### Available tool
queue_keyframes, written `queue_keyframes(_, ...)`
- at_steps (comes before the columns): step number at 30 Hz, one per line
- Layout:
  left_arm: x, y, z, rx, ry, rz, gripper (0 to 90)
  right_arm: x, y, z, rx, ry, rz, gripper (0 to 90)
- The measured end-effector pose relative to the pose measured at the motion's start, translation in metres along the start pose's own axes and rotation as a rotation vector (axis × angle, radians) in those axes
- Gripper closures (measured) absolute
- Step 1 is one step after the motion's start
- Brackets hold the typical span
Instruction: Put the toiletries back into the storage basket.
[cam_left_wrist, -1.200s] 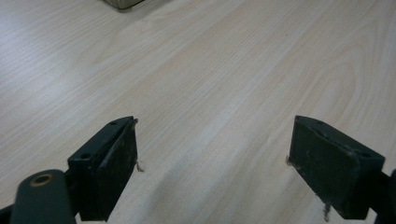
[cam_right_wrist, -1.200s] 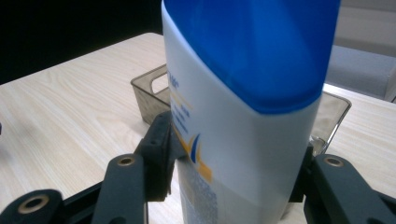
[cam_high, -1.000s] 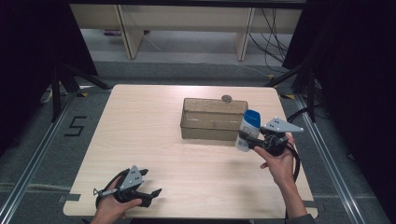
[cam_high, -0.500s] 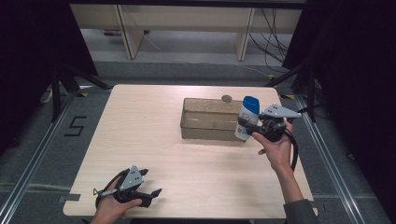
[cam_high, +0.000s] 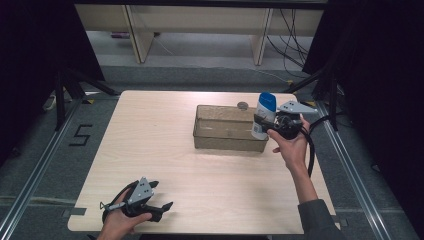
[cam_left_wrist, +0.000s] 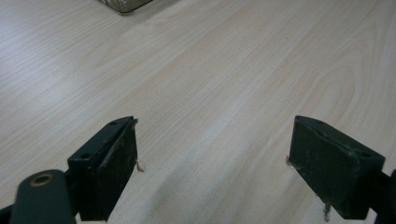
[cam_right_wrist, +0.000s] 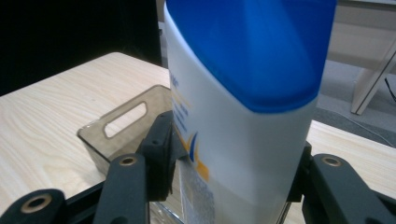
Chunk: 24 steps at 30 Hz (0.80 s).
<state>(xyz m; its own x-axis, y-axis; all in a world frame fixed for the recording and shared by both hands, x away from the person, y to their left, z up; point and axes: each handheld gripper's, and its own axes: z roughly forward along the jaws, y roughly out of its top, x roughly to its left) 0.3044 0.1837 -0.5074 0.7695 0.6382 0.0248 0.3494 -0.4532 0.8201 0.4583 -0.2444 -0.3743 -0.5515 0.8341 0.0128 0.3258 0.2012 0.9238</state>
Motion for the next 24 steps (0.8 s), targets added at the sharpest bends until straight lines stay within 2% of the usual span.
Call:
queue_keyframes(1,0.000,0.000,0.000,0.000,0.007,-0.001,15.0,-0.004,-0.001,0.005,-0.004,-0.008,-0.023,51.7)
queue_keyframes(2,0.000,0.000,0.000,0.000,0.007,-0.001,15.0,-0.004,-0.001,0.005,-0.004,-0.008,-0.023,51.7)
queue_keyframes(3,0.000,0.000,0.000,-0.001,0.007,-0.002,15.0,-0.005,-0.001,0.007,0.000,0.000,-0.011,51.7)
queue_keyframes(5,0.001,0.000,-0.001,0.016,0.005,0.020,15.0,-0.005,-0.002,0.009,0.008,-0.017,0.010,51.7)
queue_keyframes(7,0.000,0.000,-0.001,0.008,0.008,0.007,15.0,-0.008,-0.003,0.013,0.003,-0.021,-0.005,51.8)
queue_keyframes(8,0.000,0.000,0.000,0.001,0.006,0.000,15.0,-0.009,-0.003,0.014,0.011,-0.022,-0.003,51.8)
queue_keyframes(9,0.000,0.000,0.000,0.001,0.001,0.000,15.0,-0.008,-0.003,0.016,0.013,-0.021,0.020,51.8)
queue_keyframes(13,0.000,0.000,0.001,-0.003,-0.004,-0.002,15.1,-0.010,-0.004,0.019,0.016,-0.023,0.014,51.9)
queue_keyframes(15,0.002,0.000,-0.001,0.032,0.003,0.031,15.0,-0.011,-0.005,0.021,0.017,-0.029,0.015,51.9)
queue_keyframes(17,0.000,-0.001,0.001,0.005,0.003,0.001,15.1,-0.014,-0.006,0.024,0.011,-0.035,0.011,52.0)
queue_keyframes(19,0.001,0.000,0.000,0.018,0.002,0.013,15.0,-0.015,-0.007,0.025,0.003,-0.041,-0.001,52.0)
queue_keyframes(20,0.000,0.000,0.000,0.006,0.001,0.003,15.0,-0.015,-0.007,0.025,0.023,-0.037,0.016,52.0)
queue_keyframes(23,0.000,0.000,0.000,0.001,-0.001,-0.003,15.0,-0.016,-0.008,0.029,0.011,-0.046,0.011,52.1)
queue_keyframes(24,0.000,0.000,0.000,0.001,0.001,-0.001,15.1,-0.017,-0.009,0.029,0.022,-0.041,0.013,52.1)
